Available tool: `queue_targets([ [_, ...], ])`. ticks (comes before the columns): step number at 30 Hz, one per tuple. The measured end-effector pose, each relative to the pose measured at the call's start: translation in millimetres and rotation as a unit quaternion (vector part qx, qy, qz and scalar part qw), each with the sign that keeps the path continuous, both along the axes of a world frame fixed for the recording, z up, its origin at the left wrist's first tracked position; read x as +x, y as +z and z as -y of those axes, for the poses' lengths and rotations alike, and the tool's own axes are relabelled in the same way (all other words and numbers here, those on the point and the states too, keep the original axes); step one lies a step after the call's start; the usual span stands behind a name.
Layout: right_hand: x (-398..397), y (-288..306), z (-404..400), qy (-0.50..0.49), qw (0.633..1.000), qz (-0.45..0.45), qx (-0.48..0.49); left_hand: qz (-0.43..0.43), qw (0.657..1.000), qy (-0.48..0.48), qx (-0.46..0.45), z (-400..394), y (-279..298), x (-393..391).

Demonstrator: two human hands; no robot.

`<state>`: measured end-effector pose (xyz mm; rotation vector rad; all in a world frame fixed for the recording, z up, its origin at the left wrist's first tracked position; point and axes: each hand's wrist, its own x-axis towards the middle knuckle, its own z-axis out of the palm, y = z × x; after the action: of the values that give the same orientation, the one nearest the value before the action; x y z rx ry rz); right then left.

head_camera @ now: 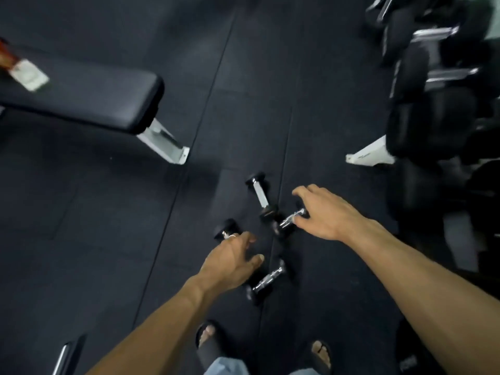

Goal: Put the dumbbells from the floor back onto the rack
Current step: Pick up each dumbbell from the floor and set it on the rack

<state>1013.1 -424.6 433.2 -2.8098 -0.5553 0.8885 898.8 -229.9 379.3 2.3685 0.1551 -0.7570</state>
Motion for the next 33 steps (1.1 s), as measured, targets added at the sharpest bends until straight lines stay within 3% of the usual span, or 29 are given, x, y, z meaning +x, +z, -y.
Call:
queue_targets([
  [5,-40.3,-109.4,-12.9,-0.021,0.997,-0.070,-0.032,-0.043,0.998,-0.043,-0.005,-15.0,-101.6,-30.8],
  [12,-89.3,-267.5,39.1,-0.105,0.983,-0.136,-0.061,-0.078,0.992,-0.095,-0.024,33.1,-254.7,-51.6],
  [20,-104.8,-418.8,61.7,-0.153,0.976,-0.154,-0.011,-0.075,0.990,-0.118,-0.005,60.4,-407.1,-66.4],
  [28,-108.2,-494.8,60.3,-0.184,0.968,-0.160,0.060,-0.075,0.986,-0.139,0.058,64.7,-470.5,-65.2],
  [33,-112.3,-511.9,62.5,-0.224,0.958,-0.141,0.114,-0.065,0.993,-0.095,0.030,66.4,-476.0,-60.6],
])
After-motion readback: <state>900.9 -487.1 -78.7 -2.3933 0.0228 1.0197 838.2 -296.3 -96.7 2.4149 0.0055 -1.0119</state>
